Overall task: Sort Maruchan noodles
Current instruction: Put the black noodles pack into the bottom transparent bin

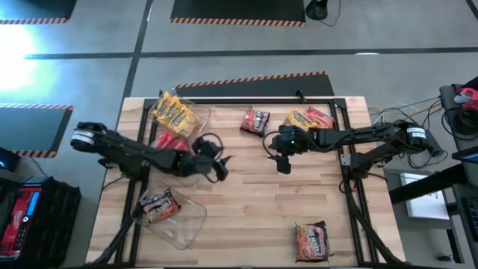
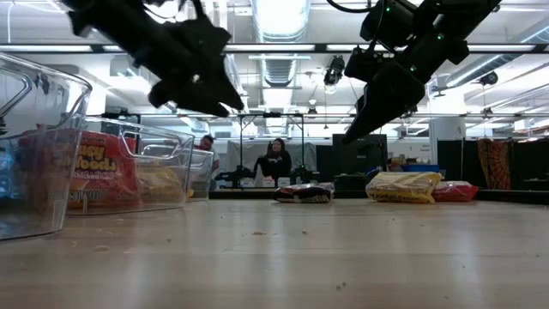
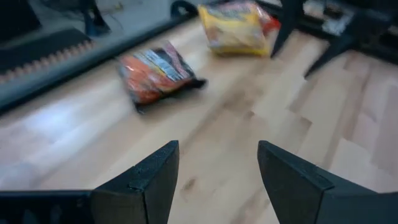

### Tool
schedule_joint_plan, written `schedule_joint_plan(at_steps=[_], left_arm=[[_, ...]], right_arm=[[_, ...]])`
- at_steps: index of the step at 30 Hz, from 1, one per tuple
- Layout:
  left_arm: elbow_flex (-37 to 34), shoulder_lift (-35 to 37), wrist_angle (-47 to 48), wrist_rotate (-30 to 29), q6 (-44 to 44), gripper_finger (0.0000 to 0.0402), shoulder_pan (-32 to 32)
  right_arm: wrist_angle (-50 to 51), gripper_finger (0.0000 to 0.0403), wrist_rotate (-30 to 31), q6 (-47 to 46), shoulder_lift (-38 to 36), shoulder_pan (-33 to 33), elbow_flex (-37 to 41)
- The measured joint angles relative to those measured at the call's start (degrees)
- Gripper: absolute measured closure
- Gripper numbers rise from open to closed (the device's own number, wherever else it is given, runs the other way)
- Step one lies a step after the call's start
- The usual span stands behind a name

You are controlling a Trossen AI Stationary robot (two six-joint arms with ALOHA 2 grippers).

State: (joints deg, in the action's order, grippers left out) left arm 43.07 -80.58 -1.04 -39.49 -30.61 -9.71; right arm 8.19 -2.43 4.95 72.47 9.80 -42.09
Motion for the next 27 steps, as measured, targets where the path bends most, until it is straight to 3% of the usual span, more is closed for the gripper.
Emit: schedule_joint_plan(at_steps=[4,11,21,27], left_arm=[[4.94,-4.45,2.36,7.27,-0.52,0.0200,1.65],[14.19,-9.00,15.67,6.19,-2.58,0.0200,4.70],[13.29,-9.31,15.63,8.96,4.60,0.0200,12.49],[12.52,-9.31,15.37,9.20,6.23,0.0200,14.84]], right_arm=[[0.00,0.0200,0.00,-0.02,0.00,0.00,0.00],[-5.07,0.0199,-0.12,2.17,-0.03,-0.02,-0.07],[-11.01,0.0200,-0.16,-11.91,0.42,-0.02,-0.04],[-12.27,0.0199,13.33,-16.01,1.73,4.09,-0.04]])
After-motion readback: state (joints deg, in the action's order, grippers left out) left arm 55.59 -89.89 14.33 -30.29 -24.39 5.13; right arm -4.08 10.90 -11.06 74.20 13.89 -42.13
